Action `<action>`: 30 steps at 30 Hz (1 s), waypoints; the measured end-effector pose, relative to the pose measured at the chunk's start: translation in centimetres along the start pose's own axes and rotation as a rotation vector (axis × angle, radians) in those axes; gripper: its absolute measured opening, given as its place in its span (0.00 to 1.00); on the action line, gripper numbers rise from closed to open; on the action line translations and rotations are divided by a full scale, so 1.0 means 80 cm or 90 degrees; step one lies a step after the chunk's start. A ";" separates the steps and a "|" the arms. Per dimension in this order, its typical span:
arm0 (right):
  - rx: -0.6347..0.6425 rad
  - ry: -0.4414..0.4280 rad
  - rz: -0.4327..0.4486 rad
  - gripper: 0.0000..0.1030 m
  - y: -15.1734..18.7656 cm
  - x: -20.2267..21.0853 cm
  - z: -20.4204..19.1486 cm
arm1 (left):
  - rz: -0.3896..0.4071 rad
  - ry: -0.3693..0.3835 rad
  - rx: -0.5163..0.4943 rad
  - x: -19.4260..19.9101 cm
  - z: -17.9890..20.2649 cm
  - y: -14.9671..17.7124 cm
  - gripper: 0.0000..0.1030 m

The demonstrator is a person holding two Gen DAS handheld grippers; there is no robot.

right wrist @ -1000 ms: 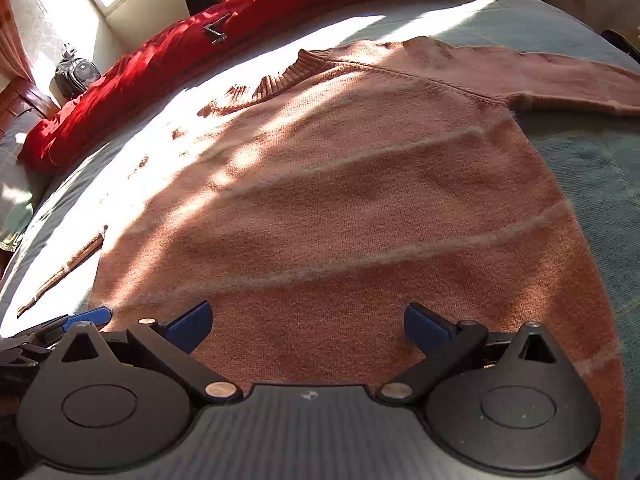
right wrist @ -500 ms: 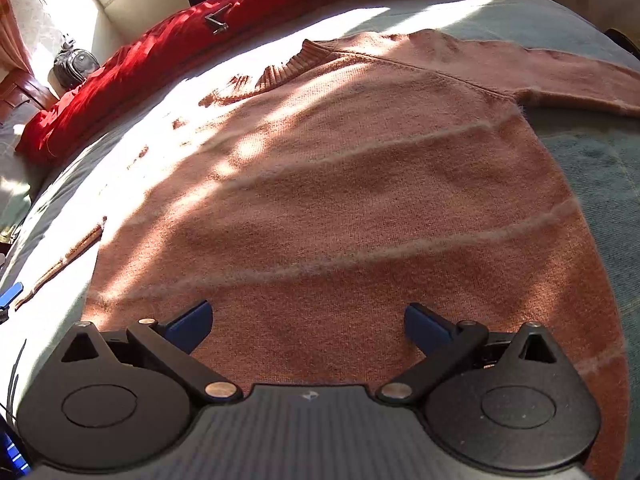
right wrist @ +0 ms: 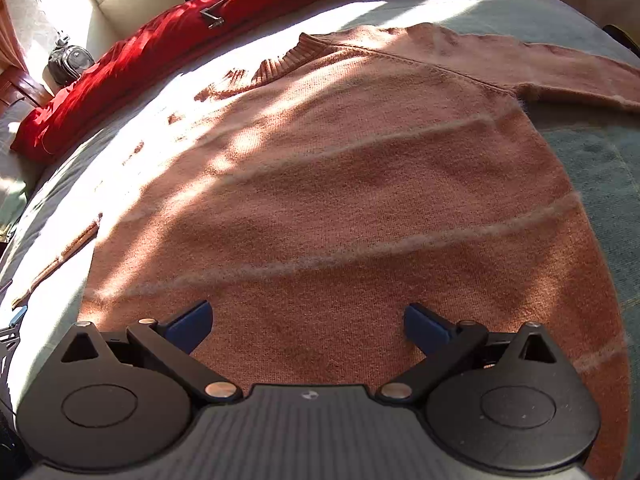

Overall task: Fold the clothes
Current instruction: 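Roll the left gripper and grasp the ribbed sleeve cuff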

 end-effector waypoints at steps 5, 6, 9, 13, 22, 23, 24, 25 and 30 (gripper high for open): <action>-0.002 0.004 -0.001 1.00 0.001 -0.003 0.001 | 0.006 -0.002 -0.010 -0.020 0.009 -0.012 0.43; -0.002 0.004 -0.002 1.00 0.001 -0.003 0.001 | 0.009 -0.001 -0.010 -0.022 0.010 -0.016 0.43; -0.003 0.007 -0.004 1.00 0.001 -0.006 0.000 | 0.022 0.003 -0.003 -0.028 0.010 -0.028 0.43; 0.003 0.013 -0.006 1.00 0.001 -0.008 -0.002 | 0.031 0.008 0.000 -0.028 0.010 -0.030 0.43; -0.005 0.008 -0.003 1.00 0.001 -0.007 0.002 | 0.019 0.011 -0.045 -0.034 0.014 -0.020 0.44; -0.005 0.009 -0.003 1.00 0.001 -0.007 0.002 | 0.025 0.009 -0.046 -0.037 0.016 -0.023 0.44; -0.004 0.009 -0.003 1.00 0.002 -0.007 0.001 | 0.030 0.007 -0.047 -0.040 0.017 -0.025 0.44; -0.003 0.010 -0.003 1.00 0.002 -0.007 0.001 | 0.035 0.004 -0.052 -0.043 0.019 -0.026 0.44; 0.003 0.012 -0.003 1.00 0.004 -0.007 0.001 | 0.046 -0.015 -0.106 -0.039 0.021 -0.017 0.35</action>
Point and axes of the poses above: each gripper's, at about its wrist camera, not at the fingertips, and x roughly against the way its jaws point, z to its right, y to its underside, the point moved 1 cm from there along -x, roughly the way its jaws point, and after that the axes turned 1 degree about z, right-handed, at the moved point
